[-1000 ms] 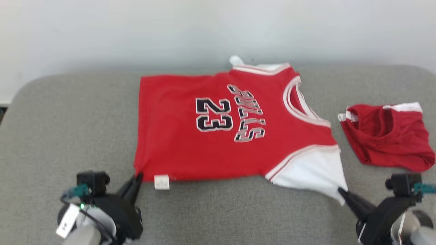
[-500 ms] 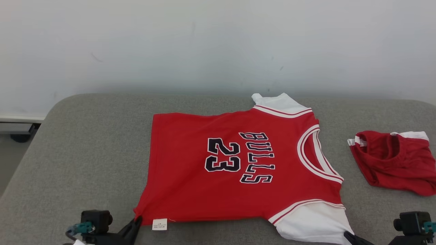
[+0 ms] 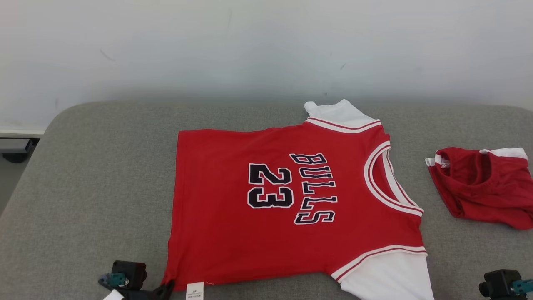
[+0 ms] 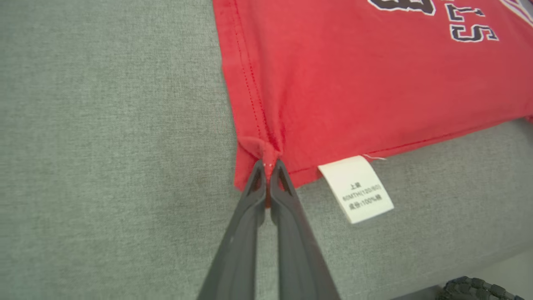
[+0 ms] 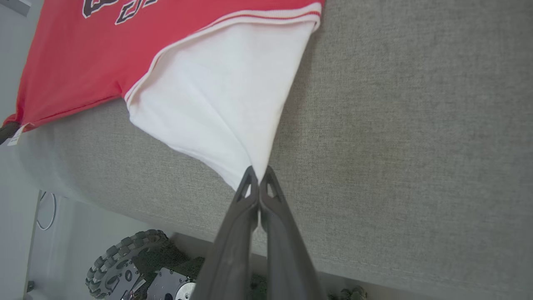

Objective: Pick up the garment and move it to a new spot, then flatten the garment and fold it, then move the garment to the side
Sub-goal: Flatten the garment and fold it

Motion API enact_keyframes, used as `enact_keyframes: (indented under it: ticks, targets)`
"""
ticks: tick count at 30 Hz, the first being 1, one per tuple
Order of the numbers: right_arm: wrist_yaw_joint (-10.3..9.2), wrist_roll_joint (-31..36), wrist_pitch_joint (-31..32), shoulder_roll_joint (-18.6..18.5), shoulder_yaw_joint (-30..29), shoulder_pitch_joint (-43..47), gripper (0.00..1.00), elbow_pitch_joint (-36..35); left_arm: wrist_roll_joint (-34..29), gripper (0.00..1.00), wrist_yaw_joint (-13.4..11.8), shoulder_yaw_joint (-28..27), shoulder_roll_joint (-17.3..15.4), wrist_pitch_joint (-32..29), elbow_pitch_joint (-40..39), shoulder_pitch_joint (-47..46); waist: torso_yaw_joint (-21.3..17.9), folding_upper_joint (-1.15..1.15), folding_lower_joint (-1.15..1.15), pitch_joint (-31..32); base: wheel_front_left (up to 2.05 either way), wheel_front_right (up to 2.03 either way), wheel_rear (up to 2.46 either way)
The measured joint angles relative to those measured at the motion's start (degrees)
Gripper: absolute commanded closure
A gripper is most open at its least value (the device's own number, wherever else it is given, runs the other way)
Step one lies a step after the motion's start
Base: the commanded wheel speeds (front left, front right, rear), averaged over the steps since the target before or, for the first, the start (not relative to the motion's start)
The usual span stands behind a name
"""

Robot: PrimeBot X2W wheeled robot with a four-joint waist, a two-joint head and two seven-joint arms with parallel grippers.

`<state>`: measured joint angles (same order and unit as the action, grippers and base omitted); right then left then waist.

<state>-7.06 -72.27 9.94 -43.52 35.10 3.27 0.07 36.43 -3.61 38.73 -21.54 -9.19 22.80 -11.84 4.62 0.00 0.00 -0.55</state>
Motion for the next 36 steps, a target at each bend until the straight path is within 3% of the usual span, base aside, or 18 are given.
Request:
enact_keyframes:
  ticks: [12,29,30,31,32,36]
  targets:
    - [-0.05,-1.18,3.26,0.40,0.45,0.02,1.00,0.18,-2.32,1.00,-1.81,-0.01,-0.66,-2.47,0.03,-0.55,-0.09,0.00,0.00,-1.23,0.00,0.00,0.00]
    - [-0.05,3.16,5.76,3.38,0.49,-0.32,1.00,4.23,-5.75,1.00,-2.81,0.80,-0.89,-5.06,0.62,-1.92,-0.49,0.00,0.00,-1.50,0.00,0.00,0.00]
    - [-0.05,3.78,5.75,3.59,0.45,-0.35,0.86,4.42,-5.73,1.00,-2.94,0.66,-0.71,-5.38,0.68,-1.93,-0.48,0.00,0.00,-1.49,0.00,0.00,0.00]
    - [-0.07,4.27,5.75,3.78,0.33,-0.37,0.54,4.54,-5.75,0.55,-2.94,0.52,-0.62,-5.36,0.69,-1.93,-0.47,0.00,0.00,-1.48,0.00,0.00,0.00]
    - [-0.07,4.36,5.76,3.88,0.18,-0.40,0.00,4.54,-5.75,0.00,-2.94,0.32,-0.60,-5.32,0.67,-1.93,-0.46,0.00,0.00,-1.46,0.00,0.00,0.00]
    - [-0.08,4.20,5.75,3.79,-1.40,-0.43,0.00,4.23,-5.55,0.00,-3.16,-2.01,-0.67,-4.52,0.35,-1.92,-0.44,0.00,0.00,-1.06,0.00,0.00,0.00]
